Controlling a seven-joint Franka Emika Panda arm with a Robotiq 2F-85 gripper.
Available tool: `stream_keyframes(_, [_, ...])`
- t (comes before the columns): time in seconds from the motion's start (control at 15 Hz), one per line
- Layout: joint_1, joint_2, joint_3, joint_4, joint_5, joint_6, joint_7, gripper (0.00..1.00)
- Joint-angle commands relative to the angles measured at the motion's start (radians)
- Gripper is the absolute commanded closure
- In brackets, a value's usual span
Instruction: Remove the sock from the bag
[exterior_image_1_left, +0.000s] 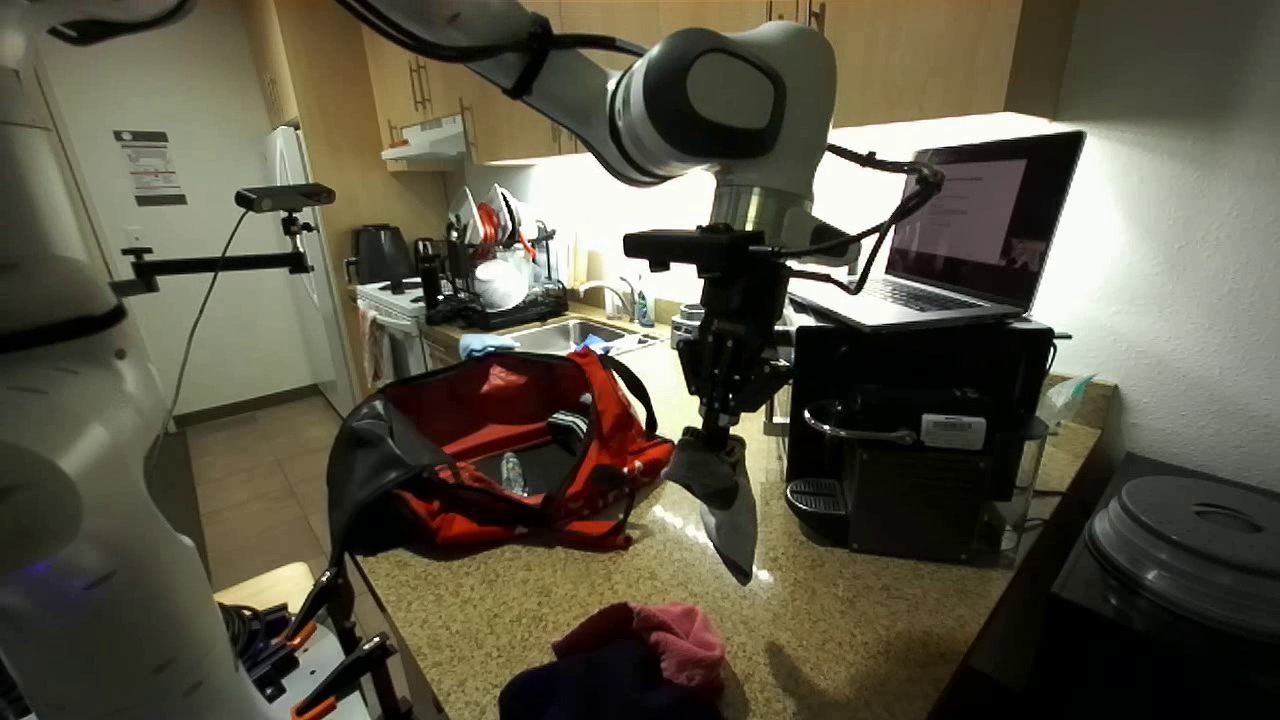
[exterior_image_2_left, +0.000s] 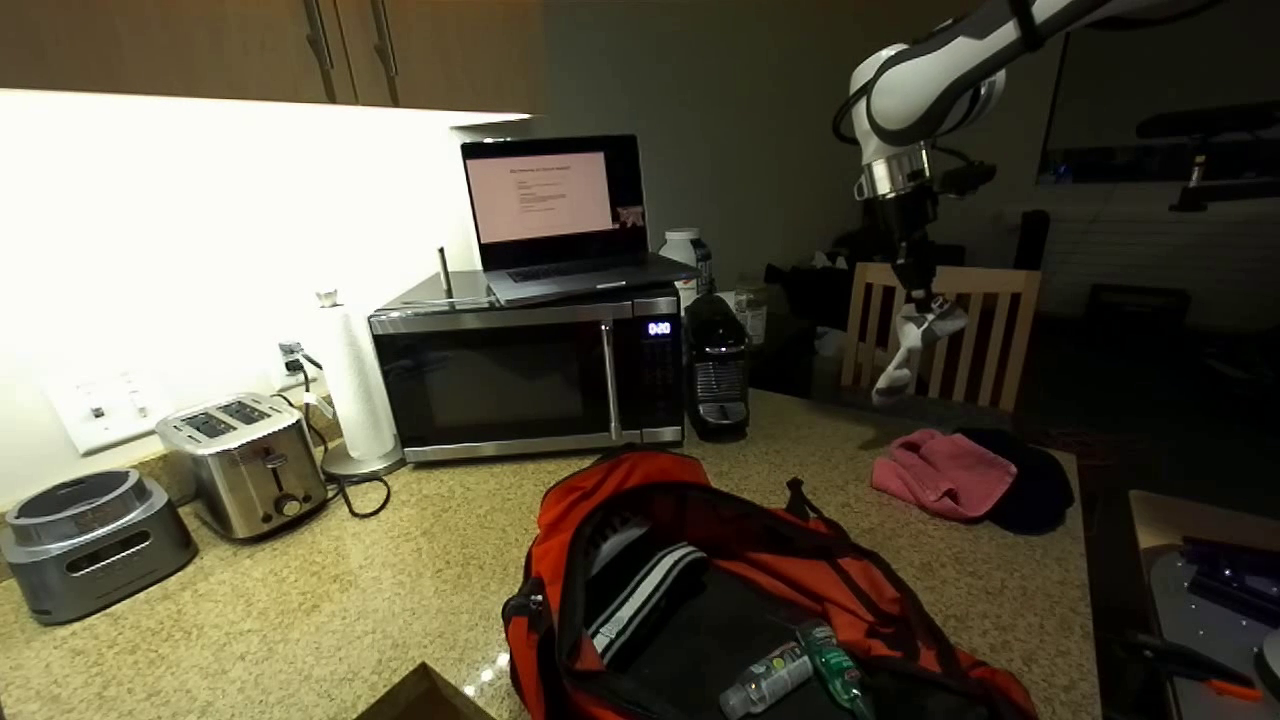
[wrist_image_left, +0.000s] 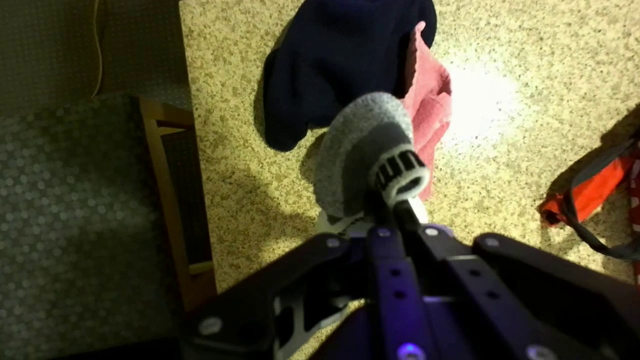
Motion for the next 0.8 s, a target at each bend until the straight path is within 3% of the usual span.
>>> stream_keyframes(0.0, [-0.023,0.037,0.012,0.002,0.012,0.04,-0.059,0.97])
stream_keyframes(0.73, [-0.046,0.051,0.013,-0.088,0.109,0.296,-0.051,0.96])
